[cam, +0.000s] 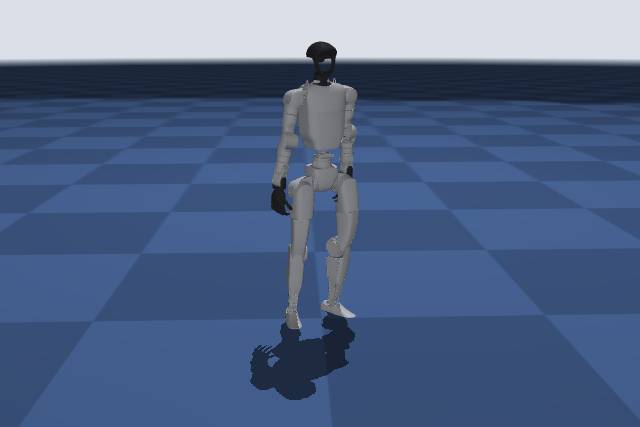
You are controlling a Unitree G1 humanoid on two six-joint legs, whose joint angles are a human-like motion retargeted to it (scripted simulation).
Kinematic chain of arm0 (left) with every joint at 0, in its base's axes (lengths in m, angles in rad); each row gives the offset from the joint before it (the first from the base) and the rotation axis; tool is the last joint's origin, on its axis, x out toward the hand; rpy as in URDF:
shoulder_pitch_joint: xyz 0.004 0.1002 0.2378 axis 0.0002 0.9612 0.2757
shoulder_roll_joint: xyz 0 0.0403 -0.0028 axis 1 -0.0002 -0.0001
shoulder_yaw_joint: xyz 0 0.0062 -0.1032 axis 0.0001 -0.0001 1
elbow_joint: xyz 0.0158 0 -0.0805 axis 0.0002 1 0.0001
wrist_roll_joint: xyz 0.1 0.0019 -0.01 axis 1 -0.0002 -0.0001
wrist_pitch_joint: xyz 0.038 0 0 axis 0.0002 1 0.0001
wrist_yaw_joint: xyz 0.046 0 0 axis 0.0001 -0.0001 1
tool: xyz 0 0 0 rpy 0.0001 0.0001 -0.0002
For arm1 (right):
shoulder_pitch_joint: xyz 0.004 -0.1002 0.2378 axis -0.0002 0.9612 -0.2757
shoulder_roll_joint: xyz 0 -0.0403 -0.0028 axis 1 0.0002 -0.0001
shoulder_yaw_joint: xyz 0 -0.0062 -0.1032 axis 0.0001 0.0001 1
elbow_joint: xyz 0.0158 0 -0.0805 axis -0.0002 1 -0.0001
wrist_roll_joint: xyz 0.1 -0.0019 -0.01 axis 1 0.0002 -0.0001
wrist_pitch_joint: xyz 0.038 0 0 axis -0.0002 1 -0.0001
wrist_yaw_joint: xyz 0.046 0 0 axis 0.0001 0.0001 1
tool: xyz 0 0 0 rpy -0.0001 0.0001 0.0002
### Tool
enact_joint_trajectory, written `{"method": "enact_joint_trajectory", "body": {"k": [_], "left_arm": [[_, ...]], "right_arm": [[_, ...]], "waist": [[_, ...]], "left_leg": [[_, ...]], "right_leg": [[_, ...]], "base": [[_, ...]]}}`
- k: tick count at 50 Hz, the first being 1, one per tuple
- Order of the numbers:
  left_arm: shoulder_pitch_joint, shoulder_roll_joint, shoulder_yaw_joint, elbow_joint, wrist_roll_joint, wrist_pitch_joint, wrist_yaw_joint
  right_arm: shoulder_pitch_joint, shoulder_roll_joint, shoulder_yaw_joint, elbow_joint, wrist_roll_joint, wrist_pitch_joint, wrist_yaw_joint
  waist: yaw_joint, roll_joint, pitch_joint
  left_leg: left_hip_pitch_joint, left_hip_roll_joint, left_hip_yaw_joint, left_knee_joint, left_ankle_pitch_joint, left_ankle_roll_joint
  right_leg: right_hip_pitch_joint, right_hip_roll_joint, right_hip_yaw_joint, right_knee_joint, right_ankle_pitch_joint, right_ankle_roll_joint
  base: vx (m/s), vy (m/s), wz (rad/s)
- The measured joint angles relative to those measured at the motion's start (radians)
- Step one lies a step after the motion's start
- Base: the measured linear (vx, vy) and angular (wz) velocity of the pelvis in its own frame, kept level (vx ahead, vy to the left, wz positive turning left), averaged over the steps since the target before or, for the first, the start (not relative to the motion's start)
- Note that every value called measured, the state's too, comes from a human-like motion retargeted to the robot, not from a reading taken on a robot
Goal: Upper body actions
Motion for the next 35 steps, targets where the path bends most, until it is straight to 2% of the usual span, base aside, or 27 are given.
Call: {"method": "enact_joint_trajectory", "body": {"k": [10,18,25,30,35], "left_arm": [[-0.053,0.000,-0.004,0.080,-0.044,0.006,0.031],[-0.240,0.054,0.026,0.095,-0.197,0.040,-0.031],[-0.539,0.149,0.053,0.084,-0.279,0.048,-0.041],[-0.766,0.188,0.079,0.059,-0.279,0.029,-0.031],[-0.990,0.205,0.065,0.069,-0.381,0.027,0.009]], "right_arm": [[0.009,-0.011,-0.029,0.052,0.154,-0.033,-0.025],[-0.095,0.012,-0.025,0.063,0.337,0.000,0.031],[-0.374,0.041,-0.090,0.055,0.452,0.029,0.058],[-0.607,0.075,-0.136,-0.021,0.482,0.041,0.082],[-0.796,0.101,-0.160,-0.101,0.530,0.040,0.085]], "waist": [[-0.006,0.003,-0.007],[0.010,0.000,-0.023],[0.014,-0.003,-0.070],[0.012,-0.002,-0.113],[0.018,-0.014,-0.144]], "left_leg": [[0.004,0.000,0.003,0.000,-0.002,0.000],[0.014,0.001,0.000,-0.001,0.000,0.003],[0.019,0.002,-0.004,0.004,0.000,0.006],[0.017,0.005,-0.001,0.011,-0.002,0.005],[0.020,0.006,-0.003,0.016,-0.003,0.005]], "right_leg": [[0.001,0.000,-0.001,0.001,0.000,0.000],[0.012,0.005,-0.007,0.001,0.000,-0.003],[0.020,0.010,-0.009,0.003,0.000,-0.007],[0.017,0.012,-0.004,0.007,0.001,-0.010],[0.020,0.011,-0.003,0.009,0.002,-0.012]], "base": [[0.00,0.00,0.00],[-0.03,0.02,0.00],[-0.01,0.04,0.01],[-0.02,0.07,-0.04],[0.00,0.01,-0.01]]}}
